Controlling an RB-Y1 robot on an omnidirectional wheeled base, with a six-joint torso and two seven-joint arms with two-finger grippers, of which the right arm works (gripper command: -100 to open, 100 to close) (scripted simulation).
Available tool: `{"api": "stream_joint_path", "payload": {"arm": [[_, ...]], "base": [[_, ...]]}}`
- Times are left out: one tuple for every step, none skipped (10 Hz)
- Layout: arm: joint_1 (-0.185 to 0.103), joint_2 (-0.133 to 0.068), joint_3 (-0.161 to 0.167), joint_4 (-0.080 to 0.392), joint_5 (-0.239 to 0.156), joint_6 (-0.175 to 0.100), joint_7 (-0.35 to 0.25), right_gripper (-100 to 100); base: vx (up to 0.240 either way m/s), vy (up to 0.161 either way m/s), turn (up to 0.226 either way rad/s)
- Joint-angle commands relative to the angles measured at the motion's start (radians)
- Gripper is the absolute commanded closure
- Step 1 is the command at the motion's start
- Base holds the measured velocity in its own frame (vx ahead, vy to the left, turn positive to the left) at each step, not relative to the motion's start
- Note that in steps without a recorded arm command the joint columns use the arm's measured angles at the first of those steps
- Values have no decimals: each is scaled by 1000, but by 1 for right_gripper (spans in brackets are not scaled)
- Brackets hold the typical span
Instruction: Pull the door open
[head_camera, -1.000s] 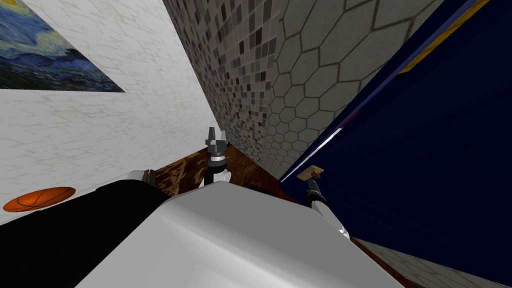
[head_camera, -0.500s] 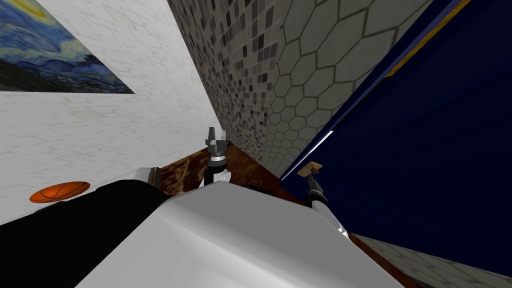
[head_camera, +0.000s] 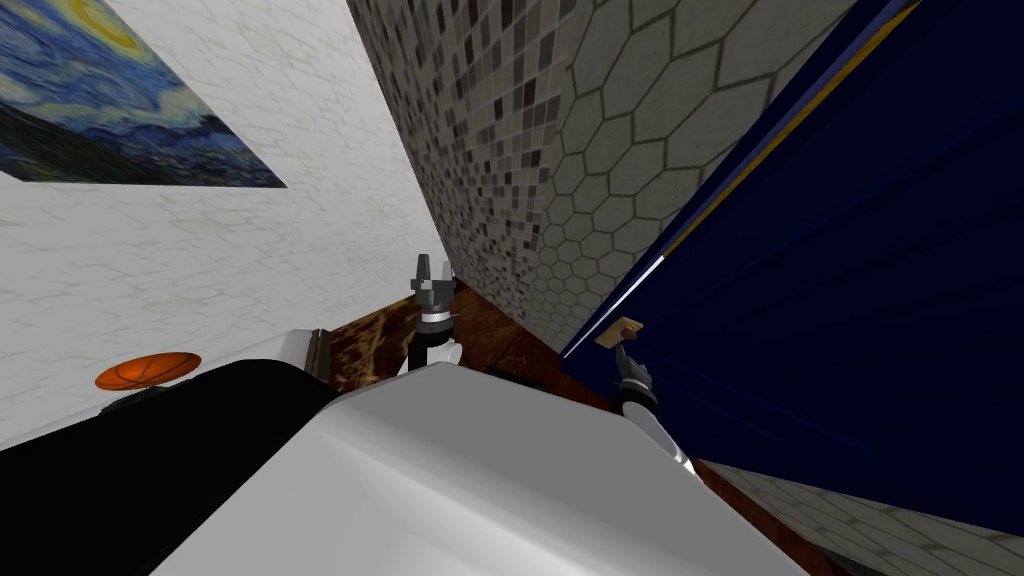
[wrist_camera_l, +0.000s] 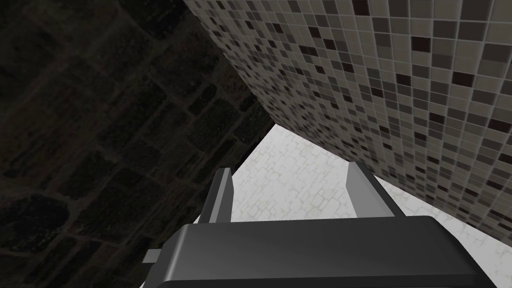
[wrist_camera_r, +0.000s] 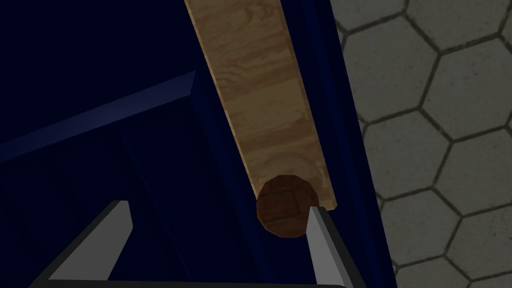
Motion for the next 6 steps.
{"api": "stream_joint_path", "payload": {"arm": [[0, -8, 8, -3, 42, 19, 20, -100], [-1, -15, 16, -3, 69, 34, 34, -100], [-1, -15, 16, -3, 75, 34, 34, -100], [-2, -22, 23, -3, 108, 49, 48, -100], [-2, -29, 30, -4, 139, 64, 61, -100], [-3, -35, 36, -4, 167, 77, 72, -100]], "base": [[-52, 7, 19], [-70, 17, 34], [-54, 18, 8], [-57, 17, 15], [-75, 23, 29], [-101, 23, 28]]}}
